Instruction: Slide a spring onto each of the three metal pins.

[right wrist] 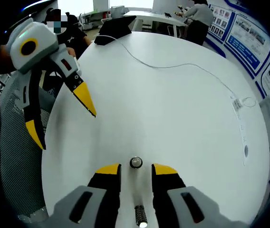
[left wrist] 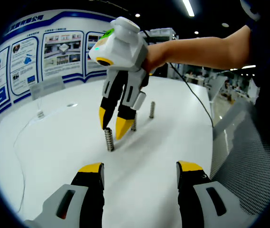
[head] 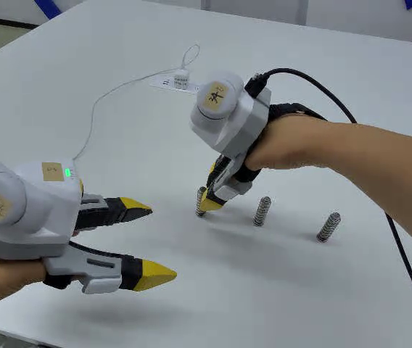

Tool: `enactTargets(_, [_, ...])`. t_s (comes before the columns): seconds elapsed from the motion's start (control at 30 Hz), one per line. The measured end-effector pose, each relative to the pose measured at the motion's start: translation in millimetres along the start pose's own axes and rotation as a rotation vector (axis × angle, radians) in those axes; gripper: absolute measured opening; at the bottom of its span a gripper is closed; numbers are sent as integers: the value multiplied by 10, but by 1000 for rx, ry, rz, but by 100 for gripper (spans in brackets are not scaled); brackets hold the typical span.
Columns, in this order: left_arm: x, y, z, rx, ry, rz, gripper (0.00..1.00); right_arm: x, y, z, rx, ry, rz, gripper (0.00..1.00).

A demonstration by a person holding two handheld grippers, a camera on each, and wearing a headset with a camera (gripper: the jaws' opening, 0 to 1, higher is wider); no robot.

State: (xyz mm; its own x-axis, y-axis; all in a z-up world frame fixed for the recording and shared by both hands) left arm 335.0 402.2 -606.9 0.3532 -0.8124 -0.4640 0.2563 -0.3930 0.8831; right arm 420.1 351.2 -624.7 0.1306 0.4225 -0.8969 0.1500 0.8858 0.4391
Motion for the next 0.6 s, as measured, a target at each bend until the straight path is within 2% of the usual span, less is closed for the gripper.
enactTargets(0.07, [-1, 8, -2, 2, 2, 1, 63, -43, -5, 5, 9, -5, 24, 28])
enactTargets(0.6, [-4, 61, -23, 6, 11, 6, 63, -331, -285, 53, 65, -71, 113, 37])
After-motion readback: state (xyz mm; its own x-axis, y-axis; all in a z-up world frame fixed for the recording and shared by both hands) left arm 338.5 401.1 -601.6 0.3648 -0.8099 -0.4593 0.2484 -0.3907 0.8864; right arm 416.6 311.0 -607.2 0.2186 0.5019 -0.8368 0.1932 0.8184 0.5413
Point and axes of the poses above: the centre of the closed fingertips' face, and the gripper's own axes: x roughly forward along the fingers, z roughly to its right, y roughly out of its top, the point moved 1 cm from there along -x, roughly backward along the fingers
